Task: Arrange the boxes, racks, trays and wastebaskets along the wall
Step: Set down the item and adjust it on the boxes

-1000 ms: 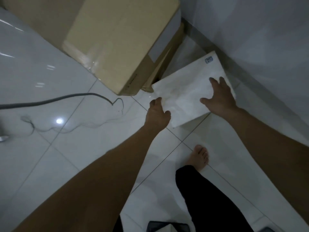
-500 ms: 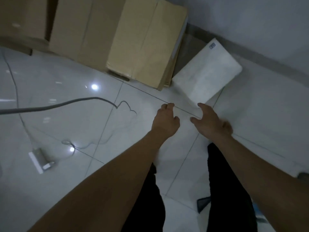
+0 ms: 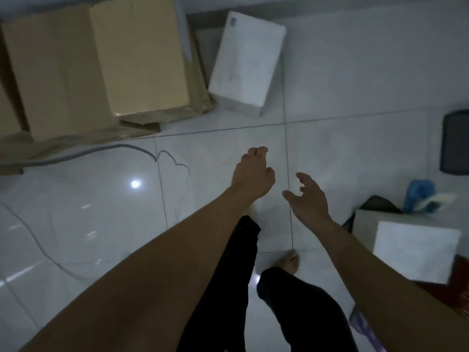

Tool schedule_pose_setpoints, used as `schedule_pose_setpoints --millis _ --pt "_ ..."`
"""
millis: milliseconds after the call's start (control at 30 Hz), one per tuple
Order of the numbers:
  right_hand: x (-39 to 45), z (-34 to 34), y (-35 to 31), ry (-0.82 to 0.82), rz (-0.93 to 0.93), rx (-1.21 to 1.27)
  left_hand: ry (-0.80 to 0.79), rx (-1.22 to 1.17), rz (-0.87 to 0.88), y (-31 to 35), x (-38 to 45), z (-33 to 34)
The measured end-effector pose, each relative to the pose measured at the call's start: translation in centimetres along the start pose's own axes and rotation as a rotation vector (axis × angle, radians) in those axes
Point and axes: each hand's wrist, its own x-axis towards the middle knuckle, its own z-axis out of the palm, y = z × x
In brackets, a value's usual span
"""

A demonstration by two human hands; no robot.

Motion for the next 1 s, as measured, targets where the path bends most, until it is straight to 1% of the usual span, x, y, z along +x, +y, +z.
schedule_pose_setpoints --millis 200,300,500,633,800,1000 --pt "-4.3 -3.4 9.7 0.094 0.125 0.200 -0.084 0.124 0.117 5.3 -3.4 6.8" --pt "-6.9 -4.9 14.4 0.154 0.156 0.301 -0.128 0.177 0.178 7.6 -5.8 10.6" --pt "-12.5 -6.7 24.0 0.259 0.229 0.431 -0.208 0.338 0.282 11.5 -10.6 18.6" --pt "-14.7 -7.1 30.5 0.327 0.293 0.507 -0.248 0.420 0.354 13.8 -12.0 23.8" --pt "-14.2 -6.4 37.1 0.410 0.364 0.653 -0.288 0.513 0.459 16.1 -10.6 29.7" --pt "-8.3 -5.5 43.0 0.580 0.399 0.809 -0.324 0.618 0.584 18.3 -4.7 36.9"
